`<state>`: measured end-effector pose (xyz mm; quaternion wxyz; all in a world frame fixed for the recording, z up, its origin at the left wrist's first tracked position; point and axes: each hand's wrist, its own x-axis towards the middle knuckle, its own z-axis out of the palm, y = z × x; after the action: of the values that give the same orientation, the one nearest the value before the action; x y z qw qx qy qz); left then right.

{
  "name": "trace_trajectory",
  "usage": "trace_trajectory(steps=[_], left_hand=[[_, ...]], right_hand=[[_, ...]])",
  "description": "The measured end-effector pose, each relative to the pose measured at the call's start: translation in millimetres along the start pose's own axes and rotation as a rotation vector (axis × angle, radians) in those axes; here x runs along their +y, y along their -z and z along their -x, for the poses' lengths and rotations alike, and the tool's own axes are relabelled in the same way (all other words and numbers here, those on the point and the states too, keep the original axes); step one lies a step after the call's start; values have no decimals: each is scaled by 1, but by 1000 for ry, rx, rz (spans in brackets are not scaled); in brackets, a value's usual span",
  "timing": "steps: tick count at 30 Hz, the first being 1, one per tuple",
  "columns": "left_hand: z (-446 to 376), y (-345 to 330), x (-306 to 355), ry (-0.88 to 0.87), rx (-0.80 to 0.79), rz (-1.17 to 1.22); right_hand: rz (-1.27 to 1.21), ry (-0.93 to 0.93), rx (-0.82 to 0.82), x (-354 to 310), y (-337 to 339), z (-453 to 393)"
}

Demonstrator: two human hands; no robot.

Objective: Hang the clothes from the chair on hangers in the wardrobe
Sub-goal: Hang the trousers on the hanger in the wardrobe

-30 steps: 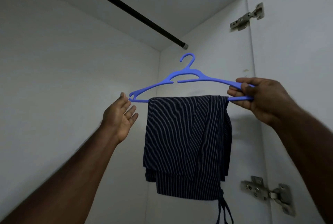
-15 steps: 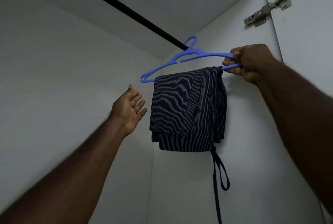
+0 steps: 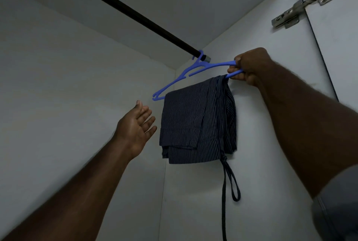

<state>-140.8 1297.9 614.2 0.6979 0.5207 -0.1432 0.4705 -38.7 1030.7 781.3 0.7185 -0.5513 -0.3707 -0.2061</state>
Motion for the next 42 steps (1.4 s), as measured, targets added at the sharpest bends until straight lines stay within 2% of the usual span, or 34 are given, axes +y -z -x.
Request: trace_trajectory(steps=[8,11,20,25,29,34,38,42], left_hand=[[-2,4,-11,5,10,-14],[-3,-2,-13,3,1,-22],[13,-15,-18,-27,29,-134],[29,-25,-16,-69,44,-231],[48,-26,-16,-198,52,-461],[83,-26,-20,-327,65,-837],[134,-29,-37,-457,4,-944],[198,-44,-52,-458,-101,-1009]], right_hand=[[9,32,-4,27,13,-8],[163,139,2,30,19,-11],[590,434,214,31,33,10],[747,535,216,34,29,41],[893,584,205,39,21,80],[1137,749,145,63,12,145],[1242,729,40,76,15,221],[1356,671,-62,80,40,299]])
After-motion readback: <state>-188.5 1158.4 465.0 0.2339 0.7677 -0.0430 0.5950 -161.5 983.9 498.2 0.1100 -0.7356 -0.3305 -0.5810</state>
